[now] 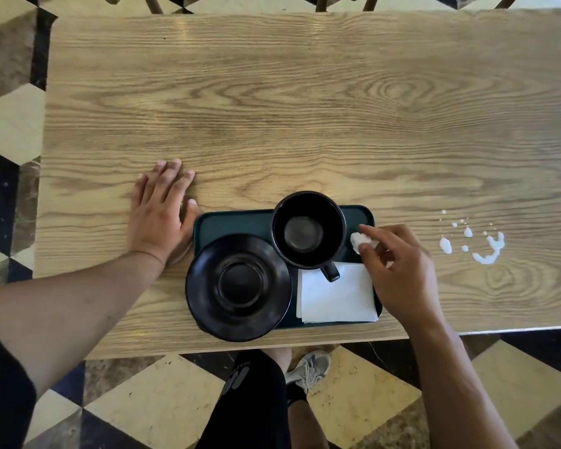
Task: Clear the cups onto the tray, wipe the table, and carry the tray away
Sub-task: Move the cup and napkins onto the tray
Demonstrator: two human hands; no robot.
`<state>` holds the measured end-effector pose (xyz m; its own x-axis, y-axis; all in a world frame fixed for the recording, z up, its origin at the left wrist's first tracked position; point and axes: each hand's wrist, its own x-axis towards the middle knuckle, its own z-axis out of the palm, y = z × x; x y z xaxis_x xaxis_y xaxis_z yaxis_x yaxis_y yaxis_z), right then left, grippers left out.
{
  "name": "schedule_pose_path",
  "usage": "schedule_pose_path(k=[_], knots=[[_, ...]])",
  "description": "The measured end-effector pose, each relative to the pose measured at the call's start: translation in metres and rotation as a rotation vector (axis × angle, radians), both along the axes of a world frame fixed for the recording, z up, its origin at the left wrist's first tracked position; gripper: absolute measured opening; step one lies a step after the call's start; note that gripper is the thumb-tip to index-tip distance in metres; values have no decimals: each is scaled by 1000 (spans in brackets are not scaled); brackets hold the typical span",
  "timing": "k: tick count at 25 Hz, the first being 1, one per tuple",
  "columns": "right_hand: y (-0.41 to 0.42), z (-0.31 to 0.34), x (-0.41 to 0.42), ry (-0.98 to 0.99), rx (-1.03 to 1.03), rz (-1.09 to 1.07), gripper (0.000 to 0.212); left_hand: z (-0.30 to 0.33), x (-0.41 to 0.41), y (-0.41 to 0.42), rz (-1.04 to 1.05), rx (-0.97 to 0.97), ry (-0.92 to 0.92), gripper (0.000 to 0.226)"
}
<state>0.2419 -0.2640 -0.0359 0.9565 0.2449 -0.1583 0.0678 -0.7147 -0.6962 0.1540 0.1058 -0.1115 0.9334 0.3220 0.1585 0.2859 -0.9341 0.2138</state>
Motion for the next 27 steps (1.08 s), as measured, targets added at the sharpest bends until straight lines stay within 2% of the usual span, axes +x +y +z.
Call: schedule_pose_path(k=[5, 9, 13, 18, 27], knots=[[1, 2, -5, -88, 60, 42, 40, 2, 0, -1, 4, -34, 22, 53], [-4, 4, -14, -165, 59, 0, 28, 4, 0, -1, 6, -37, 33, 53], [-10, 1, -30, -117, 5, 47, 14, 5, 0, -2, 10, -47, 42, 53], [-8, -9, -43, -128, -114, 80, 27, 6, 0, -3, 17, -54, 45, 53], [-8, -16, -42, -223, -89, 34, 18, 6, 0, -3, 17, -60, 23, 53]])
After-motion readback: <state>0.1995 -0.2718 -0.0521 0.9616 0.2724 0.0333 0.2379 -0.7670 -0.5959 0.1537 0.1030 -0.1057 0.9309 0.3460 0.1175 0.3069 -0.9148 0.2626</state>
